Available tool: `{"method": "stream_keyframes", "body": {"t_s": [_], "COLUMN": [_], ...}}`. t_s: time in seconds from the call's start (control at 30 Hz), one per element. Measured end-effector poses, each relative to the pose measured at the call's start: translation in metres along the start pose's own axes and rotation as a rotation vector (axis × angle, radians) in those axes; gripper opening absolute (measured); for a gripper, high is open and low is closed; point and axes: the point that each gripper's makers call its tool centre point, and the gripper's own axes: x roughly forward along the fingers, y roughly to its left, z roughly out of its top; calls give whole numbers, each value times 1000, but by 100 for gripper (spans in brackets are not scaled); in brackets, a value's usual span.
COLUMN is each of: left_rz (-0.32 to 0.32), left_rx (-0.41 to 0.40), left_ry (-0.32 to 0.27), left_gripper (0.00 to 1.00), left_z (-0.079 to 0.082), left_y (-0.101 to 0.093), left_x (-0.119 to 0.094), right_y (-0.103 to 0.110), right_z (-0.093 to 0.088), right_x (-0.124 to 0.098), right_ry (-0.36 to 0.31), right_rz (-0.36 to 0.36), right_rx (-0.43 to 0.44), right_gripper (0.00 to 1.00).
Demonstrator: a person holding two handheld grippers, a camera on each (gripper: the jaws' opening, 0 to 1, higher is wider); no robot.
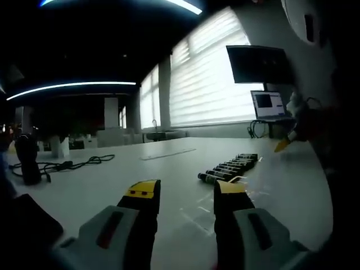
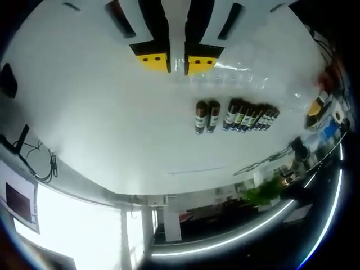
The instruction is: Grip medicine bottles put into box
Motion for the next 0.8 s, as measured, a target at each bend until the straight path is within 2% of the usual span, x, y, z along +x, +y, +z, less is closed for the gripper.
{"method": "stream_keyframes", "body": {"t_s": [0.37, 0.73, 0.8], "left_rz": [5, 21, 22], "left_rx": [-47, -101, -79], "left_ry": [-21, -51, -55], "left_gripper": [31, 31, 31], "left_z": [4, 12, 17], "left_y": [4, 13, 15], "left_x": [-1, 0, 5], "right_y": [3, 12, 15], "right_z": [19, 31, 31], "right_x": [-9, -14, -13], "right_ry": [-89, -137, -133], "right_rz": [-3, 7, 12], "right_rx": [2, -8, -16], "right_gripper": [12, 11, 11]}}
